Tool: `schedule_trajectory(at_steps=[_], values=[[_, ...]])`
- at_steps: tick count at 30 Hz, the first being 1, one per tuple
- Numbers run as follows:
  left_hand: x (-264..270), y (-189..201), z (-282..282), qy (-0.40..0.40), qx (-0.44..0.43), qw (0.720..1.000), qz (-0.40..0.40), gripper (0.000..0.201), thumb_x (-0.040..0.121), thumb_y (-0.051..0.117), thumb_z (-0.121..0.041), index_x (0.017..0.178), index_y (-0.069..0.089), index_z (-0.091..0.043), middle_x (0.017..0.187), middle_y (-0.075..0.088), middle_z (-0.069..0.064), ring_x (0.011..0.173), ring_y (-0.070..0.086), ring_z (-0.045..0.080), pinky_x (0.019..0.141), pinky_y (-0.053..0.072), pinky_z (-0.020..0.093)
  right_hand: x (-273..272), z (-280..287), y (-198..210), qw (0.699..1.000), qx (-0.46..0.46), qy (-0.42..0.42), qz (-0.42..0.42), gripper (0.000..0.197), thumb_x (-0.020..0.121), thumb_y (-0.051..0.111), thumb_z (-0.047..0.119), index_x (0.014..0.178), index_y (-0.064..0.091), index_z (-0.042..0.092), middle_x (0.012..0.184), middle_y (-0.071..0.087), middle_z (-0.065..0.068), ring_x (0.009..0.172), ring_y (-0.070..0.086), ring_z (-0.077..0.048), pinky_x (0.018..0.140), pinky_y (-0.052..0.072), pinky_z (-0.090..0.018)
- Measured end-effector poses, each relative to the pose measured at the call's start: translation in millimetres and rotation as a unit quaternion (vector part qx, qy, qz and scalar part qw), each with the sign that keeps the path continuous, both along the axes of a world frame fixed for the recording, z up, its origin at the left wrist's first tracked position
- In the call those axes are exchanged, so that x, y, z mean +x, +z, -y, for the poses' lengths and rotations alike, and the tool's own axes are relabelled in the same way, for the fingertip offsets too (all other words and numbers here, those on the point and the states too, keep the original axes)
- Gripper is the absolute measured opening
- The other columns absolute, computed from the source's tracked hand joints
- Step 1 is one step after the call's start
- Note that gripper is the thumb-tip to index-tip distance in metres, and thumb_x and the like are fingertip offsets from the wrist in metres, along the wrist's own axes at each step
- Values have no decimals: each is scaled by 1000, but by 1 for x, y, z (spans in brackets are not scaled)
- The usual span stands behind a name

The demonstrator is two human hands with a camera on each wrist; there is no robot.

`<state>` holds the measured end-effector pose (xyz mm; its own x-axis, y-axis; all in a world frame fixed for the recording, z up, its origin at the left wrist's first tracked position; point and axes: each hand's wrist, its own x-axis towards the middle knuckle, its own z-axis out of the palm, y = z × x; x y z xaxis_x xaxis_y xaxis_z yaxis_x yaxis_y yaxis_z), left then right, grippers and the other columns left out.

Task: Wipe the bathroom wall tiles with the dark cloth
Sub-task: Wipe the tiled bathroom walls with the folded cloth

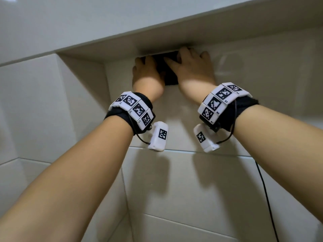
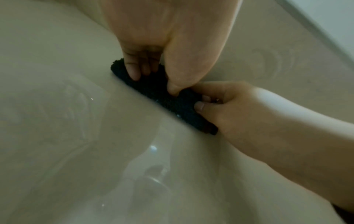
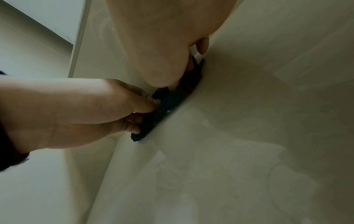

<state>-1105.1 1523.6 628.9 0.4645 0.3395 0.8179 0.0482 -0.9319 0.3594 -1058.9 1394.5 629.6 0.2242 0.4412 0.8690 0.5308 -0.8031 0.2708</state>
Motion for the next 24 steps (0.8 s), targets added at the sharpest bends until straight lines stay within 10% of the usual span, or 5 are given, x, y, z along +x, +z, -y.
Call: schedule_trajectory(at_steps=[11,24], values=[[12,-9,134,-127,62,990,18,35,91,60,-17,125,55,-10,135,41,15,119,44,37,91,43,37,-4,143,-16,992,55,-103,-45,64,84,34,19,146,42,27,115,50,-22,105,50,-40,84,33,-46],[16,-11,241,-224,130,965,-50,46,86,52,-4,130,59,-14,141,38,13,123,43,35,99,43,37,-27,243,-21,946,69,-269,-168,78,92,51,24,157,8,24,149,25,-23,135,33,-40,105,31,-45]])
